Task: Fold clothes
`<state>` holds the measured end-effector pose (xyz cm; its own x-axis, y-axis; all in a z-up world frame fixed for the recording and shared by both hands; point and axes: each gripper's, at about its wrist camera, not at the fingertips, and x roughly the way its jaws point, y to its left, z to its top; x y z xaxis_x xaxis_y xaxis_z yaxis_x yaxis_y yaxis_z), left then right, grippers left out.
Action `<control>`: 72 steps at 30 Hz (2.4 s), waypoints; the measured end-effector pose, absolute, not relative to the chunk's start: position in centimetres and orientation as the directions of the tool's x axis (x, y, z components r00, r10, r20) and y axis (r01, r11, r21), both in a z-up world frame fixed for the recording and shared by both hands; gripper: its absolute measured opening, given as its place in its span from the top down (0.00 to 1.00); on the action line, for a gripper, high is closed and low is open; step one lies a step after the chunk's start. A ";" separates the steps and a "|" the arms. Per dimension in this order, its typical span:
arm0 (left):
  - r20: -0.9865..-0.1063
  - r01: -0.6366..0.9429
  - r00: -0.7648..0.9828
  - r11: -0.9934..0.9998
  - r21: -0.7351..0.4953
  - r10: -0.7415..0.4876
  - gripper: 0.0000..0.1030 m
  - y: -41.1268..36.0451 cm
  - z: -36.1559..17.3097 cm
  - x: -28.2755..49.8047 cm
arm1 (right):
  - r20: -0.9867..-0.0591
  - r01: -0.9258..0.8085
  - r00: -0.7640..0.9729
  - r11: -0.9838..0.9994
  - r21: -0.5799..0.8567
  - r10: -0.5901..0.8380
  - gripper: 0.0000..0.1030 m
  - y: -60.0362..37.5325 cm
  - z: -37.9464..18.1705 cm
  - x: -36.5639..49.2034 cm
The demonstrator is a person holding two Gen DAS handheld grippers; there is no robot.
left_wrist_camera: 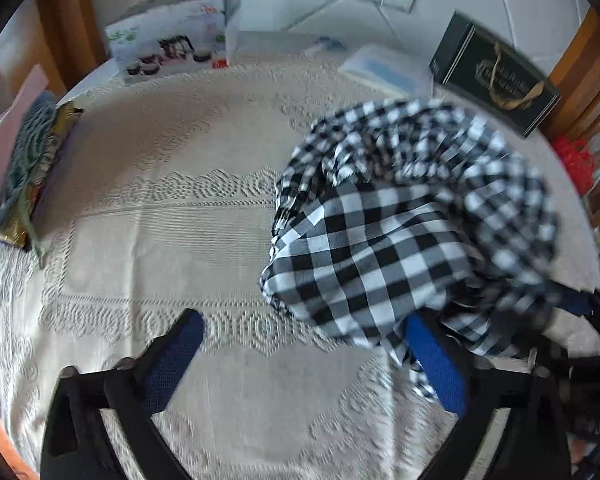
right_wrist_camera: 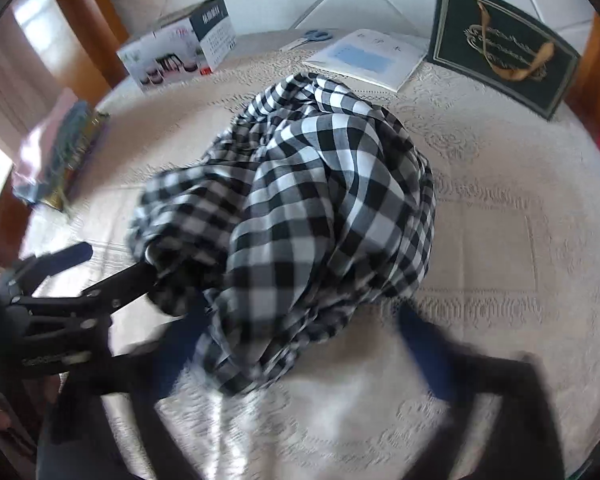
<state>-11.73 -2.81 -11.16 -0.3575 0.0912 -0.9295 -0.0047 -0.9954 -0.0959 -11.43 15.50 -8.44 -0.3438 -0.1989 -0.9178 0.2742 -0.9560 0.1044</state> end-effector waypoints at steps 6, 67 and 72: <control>-0.957 -0.017 -0.262 -0.992 -0.121 0.121 0.75 -1.5 -15.0 -14.0 | -0.907 0.212 -0.361 -0.966 0.148 -0.218 0.87 19.4 -8.4 -12.5; -0.904 0.103 -0.427 -0.992 -0.074 0.023 0.92 -10.5 -9.9 -15.5 | -0.892 0.083 -0.453 -0.996 -0.033 -0.009 0.94 33.1 -5.2 -19.1; -0.916 0.187 -0.401 -0.979 -0.082 0.000 0.90 -11.5 -11.3 -14.6 | -0.935 0.006 -0.321 -0.987 -0.163 0.153 0.87 39.2 -9.4 -16.3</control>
<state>-14.56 -11.47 -11.30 -0.4007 0.0000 -0.9162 0.1868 -0.9790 -0.0817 -16.35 39.24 -9.42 -0.3215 0.1527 -0.9345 0.0062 -0.9866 -0.1633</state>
